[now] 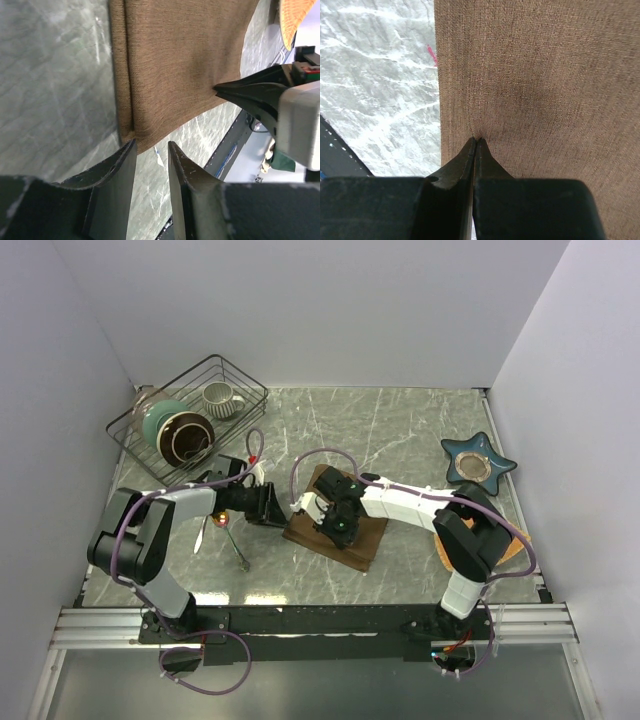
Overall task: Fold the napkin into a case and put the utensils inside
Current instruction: Smooth out the square-folded napkin at the center of the board.
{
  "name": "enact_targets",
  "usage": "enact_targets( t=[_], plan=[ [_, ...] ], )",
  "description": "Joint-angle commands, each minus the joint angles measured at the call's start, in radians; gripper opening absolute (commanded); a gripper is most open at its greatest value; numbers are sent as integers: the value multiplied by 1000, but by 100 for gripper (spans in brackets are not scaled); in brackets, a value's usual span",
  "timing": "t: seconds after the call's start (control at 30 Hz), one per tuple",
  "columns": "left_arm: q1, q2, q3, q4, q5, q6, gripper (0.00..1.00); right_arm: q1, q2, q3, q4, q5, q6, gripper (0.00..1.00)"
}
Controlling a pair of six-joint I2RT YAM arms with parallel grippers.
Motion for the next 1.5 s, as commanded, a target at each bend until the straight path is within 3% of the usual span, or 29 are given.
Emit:
enact_targets(
  t=[0.0,0.43,0.53,0.67,0.83,1.47],
  plan=[
    [-22,21,43,48,-8,-23,38,11,16,11,22,11,4,0],
    [-51,70,75,43,-46,-26,37,9,11,8,22,10,6,0],
    [-56,70,77,40,-46,-26,33,11,10,13,19,11,4,0],
    [-56,56,86,17,-45,-17,15,11,-9,33,-3,-1,7,0],
    [-53,4,101,-26,-52,-4,1,9,-44,60,-44,-15,15,0],
    [-25,-19,109,-190,-60,74,1,34,-16,73,-63,-56,46,0]
  ],
)
